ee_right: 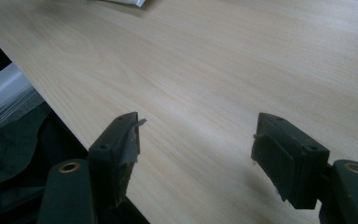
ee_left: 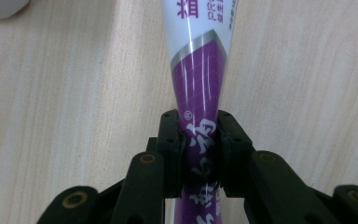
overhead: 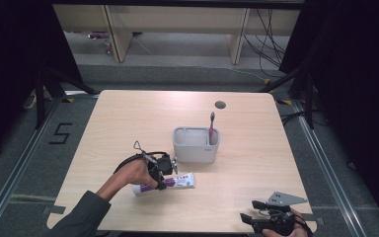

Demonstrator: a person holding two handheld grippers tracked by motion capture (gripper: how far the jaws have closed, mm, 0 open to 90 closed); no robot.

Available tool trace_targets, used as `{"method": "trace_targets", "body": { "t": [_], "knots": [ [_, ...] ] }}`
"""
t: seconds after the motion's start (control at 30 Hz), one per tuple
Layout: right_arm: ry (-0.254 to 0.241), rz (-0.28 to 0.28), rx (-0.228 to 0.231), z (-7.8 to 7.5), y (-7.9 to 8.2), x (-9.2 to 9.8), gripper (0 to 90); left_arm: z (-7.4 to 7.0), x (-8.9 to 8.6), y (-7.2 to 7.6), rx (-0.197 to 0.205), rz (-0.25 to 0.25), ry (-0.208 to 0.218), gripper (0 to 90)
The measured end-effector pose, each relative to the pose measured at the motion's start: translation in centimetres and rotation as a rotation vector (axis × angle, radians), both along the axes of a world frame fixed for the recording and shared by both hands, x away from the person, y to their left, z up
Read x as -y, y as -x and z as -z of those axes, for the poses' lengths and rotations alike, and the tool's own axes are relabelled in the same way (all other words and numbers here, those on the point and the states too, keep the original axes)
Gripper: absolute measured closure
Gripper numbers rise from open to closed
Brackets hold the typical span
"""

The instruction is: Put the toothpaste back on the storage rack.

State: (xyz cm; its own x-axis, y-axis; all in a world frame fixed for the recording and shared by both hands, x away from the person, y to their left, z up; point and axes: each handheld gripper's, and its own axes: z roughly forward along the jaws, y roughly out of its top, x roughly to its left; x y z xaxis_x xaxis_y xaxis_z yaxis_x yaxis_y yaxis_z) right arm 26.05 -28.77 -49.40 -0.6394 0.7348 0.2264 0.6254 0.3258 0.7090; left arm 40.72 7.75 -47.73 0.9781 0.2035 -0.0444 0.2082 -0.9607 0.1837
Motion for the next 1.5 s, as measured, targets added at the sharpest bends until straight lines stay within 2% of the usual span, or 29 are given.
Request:
{"method": "trace_targets", "body": {
  "t": [0.27, 0.3, 0.4, 0.43, 0.47, 0.5, 0.57, 0.63, 0.67, 0.77, 0.87, 0.9, 1.2, 1.37, 1.4, 1.43, 1.47, 1.5],
  "knots": [
    [0.007, 0.0, 0.008, 0.0, 0.0, 0.1, 31.8, 0.1, 0.4, 0.3, 0.025, 0.008, -0.029, 74.2],
    [-0.007, 0.015, -0.025, 0.0, 0.1, -0.1, 31.8, 0.1, 0.4, 0.3, 0.025, 0.009, -0.029, 74.5],
    [-0.01, 0.003, -0.025, 0.0, 0.0, 0.0, 31.8, 0.0, 0.5, 0.6, 0.048, 0.029, -0.034, 74.8],
    [-0.017, 0.0, -0.031, 0.0, 0.0, 0.0, 31.8, 0.0, 0.5, 0.6, 0.042, 0.03, -0.033, 74.9],
    [-0.025, -0.001, -0.028, 0.1, 0.0, 0.0, 31.8, 0.0, 0.5, 0.6, 0.036, 0.029, -0.031, 75.0],
    [-0.007, 0.002, 0.0, 0.1, -0.1, 0.1, 31.8, -0.1, 0.5, 0.7, 0.037, 0.028, -0.027, 75.0],
    [-0.004, 0.003, -0.001, 0.0, 0.0, 0.1, 31.8, -0.1, 0.6, 0.7, 0.045, 0.035, -0.024, 75.2],
    [-0.004, 0.003, -0.002, 0.0, 0.0, 0.2, 31.8, -0.3, 0.5, 0.8, 0.043, 0.025, -0.003, 75.2],
    [0.001, 0.0, 0.011, 0.1, -0.1, 0.2, 31.8, -0.4, 0.5, 0.8, 0.056, 0.025, 0.01, 75.3],
    [-0.013, 0.001, -0.005, 0.1, 0.0, 0.1, 31.8, -0.8, 0.4, 0.8, 0.066, 0.008, 0.048, 75.4],
    [-0.002, 0.004, 0.006, 0.1, 0.0, 0.1, 31.8, -1.3, 0.1, 0.8, 0.087, -0.008, 0.07, 75.4],
    [-0.02, 0.013, -0.022, 0.0, 0.1, 0.0, 31.8, -1.5, 0.0, 0.8, 0.1, -0.02, 0.088, 75.4],
    [-0.014, 0.01, -0.025, 0.0, 0.1, 0.1, 31.8, -3.0, -0.6, 1.0, 0.122, -0.059, 0.2, 75.5],
    [-0.013, 0.014, -0.027, 0.0, 0.1, 0.1, 31.8, -3.8, -0.8, 1.2, 0.132, -0.073, 0.286, 75.5],
    [-0.014, 0.014, -0.028, 0.0, 0.1, 0.1, 31.8, -4.0, -0.8, 1.4, 0.137, -0.103, 0.317, 75.5],
    [-0.013, 0.012, -0.022, 0.0, 0.1, 0.1, 31.8, -4.1, -0.9, 1.3, 0.131, -0.1, 0.324, 75.5],
    [-0.013, 0.012, -0.022, 0.0, 0.1, 0.1, 31.8, -4.3, -1.0, 1.3, 0.132, -0.103, 0.349, 75.5],
    [-0.013, 0.012, -0.023, 0.0, 0.1, 0.1, 31.8, -4.4, -0.9, 1.6, 0.143, -0.143, 0.404, 75.5]
  ]
}}
